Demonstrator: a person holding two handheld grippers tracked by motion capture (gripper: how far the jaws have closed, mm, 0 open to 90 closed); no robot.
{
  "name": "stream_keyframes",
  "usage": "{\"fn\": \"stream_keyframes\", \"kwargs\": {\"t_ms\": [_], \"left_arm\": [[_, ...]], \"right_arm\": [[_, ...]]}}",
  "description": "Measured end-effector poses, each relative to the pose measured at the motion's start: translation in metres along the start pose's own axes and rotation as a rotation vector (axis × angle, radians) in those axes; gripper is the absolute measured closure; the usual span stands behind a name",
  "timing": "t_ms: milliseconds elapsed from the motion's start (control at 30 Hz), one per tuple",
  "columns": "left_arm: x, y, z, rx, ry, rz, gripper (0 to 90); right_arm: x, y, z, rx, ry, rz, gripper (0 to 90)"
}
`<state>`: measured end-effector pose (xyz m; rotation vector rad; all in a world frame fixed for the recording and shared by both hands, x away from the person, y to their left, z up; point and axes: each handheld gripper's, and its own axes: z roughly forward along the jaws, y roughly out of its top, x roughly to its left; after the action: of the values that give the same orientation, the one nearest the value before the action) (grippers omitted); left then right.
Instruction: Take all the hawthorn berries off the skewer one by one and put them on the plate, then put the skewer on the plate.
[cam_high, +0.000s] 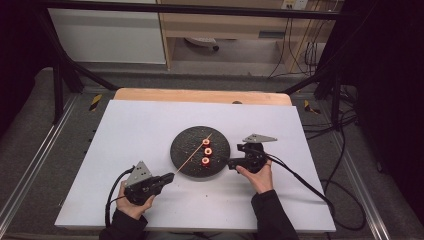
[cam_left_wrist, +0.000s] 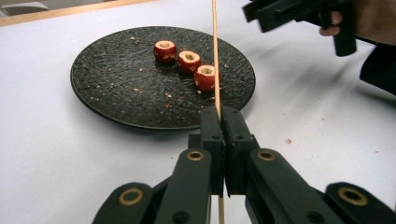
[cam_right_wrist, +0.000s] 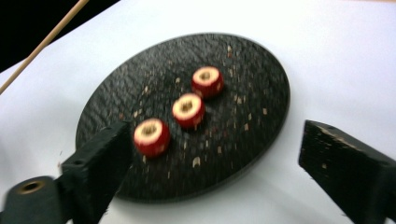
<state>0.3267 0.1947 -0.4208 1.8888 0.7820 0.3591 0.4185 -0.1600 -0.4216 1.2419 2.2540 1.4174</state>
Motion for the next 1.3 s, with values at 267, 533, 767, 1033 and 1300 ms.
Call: {"fn": "stream_keyframes", "kwargs": {"t_ms": [267,533,767,1033,1300], "left_arm": [[-0.001,0.003,0.003,0.014,0.006,-0.007,88.3],[-0.004,0.012,0.014,0.036,0.019,-0.011,88.3],[0.001,0.028,0.029,0.056,0.042,-0.011,88.3],[0.008,0.041,0.041,0.071,0.065,-0.014,88.3],[0.018,0.046,0.056,0.093,0.1,-0.034,88.3]], "right_arm": [[-0.004,-0.031,-0.022,0.028,0.008,-0.03,2.5],[-0.01,-0.049,-0.037,0.044,0.014,-0.057,2.2],[-0.013,-0.055,-0.044,0.051,0.007,-0.038,2.8],[-0.014,-0.057,-0.046,0.057,0.018,-0.047,2.2],[-0.014,-0.057,-0.048,0.057,0.023,-0.052,1.9]]}}
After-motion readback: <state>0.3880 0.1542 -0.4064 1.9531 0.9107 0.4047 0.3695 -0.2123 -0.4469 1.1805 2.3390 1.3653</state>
